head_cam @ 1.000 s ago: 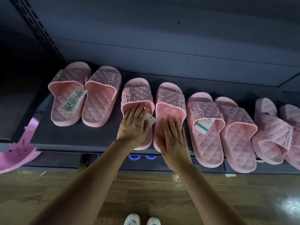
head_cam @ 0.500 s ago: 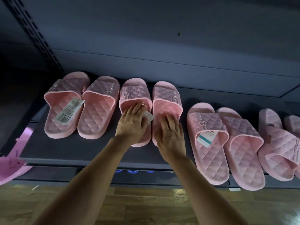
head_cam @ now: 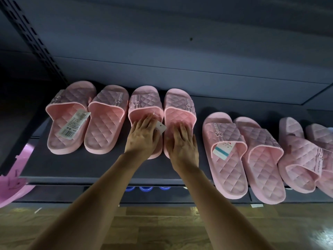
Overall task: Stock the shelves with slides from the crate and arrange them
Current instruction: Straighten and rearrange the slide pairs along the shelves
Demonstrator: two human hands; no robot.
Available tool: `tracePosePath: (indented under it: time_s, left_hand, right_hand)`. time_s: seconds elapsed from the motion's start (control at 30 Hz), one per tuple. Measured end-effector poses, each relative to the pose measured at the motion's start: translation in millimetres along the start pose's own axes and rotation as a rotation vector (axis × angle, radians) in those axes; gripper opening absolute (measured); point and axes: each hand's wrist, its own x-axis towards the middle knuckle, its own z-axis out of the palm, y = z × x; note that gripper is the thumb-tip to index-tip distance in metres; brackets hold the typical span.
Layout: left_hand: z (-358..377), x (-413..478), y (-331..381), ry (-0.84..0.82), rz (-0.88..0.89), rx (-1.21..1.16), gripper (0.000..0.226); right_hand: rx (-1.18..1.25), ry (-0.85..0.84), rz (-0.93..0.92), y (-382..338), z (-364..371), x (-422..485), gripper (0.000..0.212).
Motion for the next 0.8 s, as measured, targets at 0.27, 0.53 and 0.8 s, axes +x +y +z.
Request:
tracePosePath:
  time_s: [0.27, 0.53, 0.8]
  left_hand:
    - [-20, -18, 5, -0.071, -0.033, -0.041, 0.060]
    - [-62, -64, 29, -0.054, -0.004, -0.062, 0.051]
    - [-108, -94, 75, -0.043, 0.087, 0.020, 0.056]
  right_hand:
    - [-0.063, -0.201, 0.040, -6, -26, -2, 0.063]
    - [-0.081, -0.045, -0.009, -18, -82, -58, 0.069]
    - [-0.177, -0.048, -0.037, -9, -149, -106, 0.063]
